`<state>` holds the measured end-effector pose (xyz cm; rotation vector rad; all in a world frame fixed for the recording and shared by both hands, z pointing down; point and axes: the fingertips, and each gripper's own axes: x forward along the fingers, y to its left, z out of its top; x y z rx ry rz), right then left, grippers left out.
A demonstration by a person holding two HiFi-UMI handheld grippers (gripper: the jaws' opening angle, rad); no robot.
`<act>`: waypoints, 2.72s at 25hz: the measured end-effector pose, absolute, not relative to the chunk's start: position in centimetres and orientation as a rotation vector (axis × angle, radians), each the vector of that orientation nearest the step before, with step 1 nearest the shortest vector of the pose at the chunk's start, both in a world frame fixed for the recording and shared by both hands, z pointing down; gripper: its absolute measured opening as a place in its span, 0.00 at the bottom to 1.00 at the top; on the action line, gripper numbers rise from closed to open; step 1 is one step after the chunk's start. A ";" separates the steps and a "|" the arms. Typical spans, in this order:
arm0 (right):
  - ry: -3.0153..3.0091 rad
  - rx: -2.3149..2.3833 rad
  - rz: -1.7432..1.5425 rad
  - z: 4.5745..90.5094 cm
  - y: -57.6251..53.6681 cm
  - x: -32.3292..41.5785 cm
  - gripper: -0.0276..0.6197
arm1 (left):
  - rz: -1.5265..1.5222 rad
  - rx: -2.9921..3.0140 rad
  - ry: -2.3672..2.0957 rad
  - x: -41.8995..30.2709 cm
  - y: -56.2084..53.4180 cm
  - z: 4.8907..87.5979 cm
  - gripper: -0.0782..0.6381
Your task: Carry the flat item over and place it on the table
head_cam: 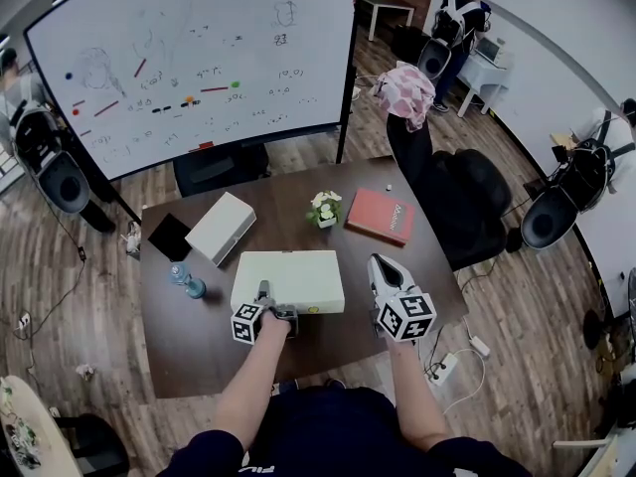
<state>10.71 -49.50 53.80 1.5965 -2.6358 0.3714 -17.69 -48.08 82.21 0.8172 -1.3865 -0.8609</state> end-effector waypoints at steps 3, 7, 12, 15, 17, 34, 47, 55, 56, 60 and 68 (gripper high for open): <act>-2.636 1.594 0.377 54.0 -49.5 10.6 0.05 | -0.845 0.810 -1.377 -17.6 -48.7 82.1 0.55; -2.657 1.588 0.431 54.1 -49.3 10.3 0.05 | -0.757 0.782 -1.383 -17.5 -48.9 82.1 0.61; -2.663 1.588 0.446 54.0 -49.4 10.2 0.06 | -0.607 0.658 -1.454 -17.5 -47.7 83.5 0.85; -2.665 1.584 0.454 54.0 -49.4 10.1 0.05 | -0.550 0.604 -1.486 -17.6 -46.3 84.1 0.90; -2.679 1.580 0.499 54.0 -49.2 10.1 0.05 | -0.541 0.569 -1.503 -17.7 -45.4 84.0 0.91; -2.684 1.557 0.518 54.5 -49.3 9.4 0.06 | -1.173 1.030 -1.174 -16.5 -51.0 70.2 0.85; -2.663 1.590 0.512 55.2 -52.4 9.7 0.05 | -1.299 1.255 -1.053 -16.0 -49.3 64.1 0.83; -2.608 1.603 0.482 57.3 -53.1 9.8 0.06 | -1.305 1.249 -1.043 -15.9 -48.9 63.5 0.83; -2.607 1.601 0.486 57.4 -52.9 9.7 0.06 | -1.307 1.248 -1.042 -16.0 -48.9 63.7 0.83; -2.608 1.591 0.492 57.6 -52.4 9.5 0.05 | -1.302 1.295 -1.046 -16.2 -48.9 62.6 0.83; -2.609 1.591 0.493 57.7 -52.2 9.3 0.06 | -0.912 1.832 -1.334 -16.3 -49.1 58.9 0.83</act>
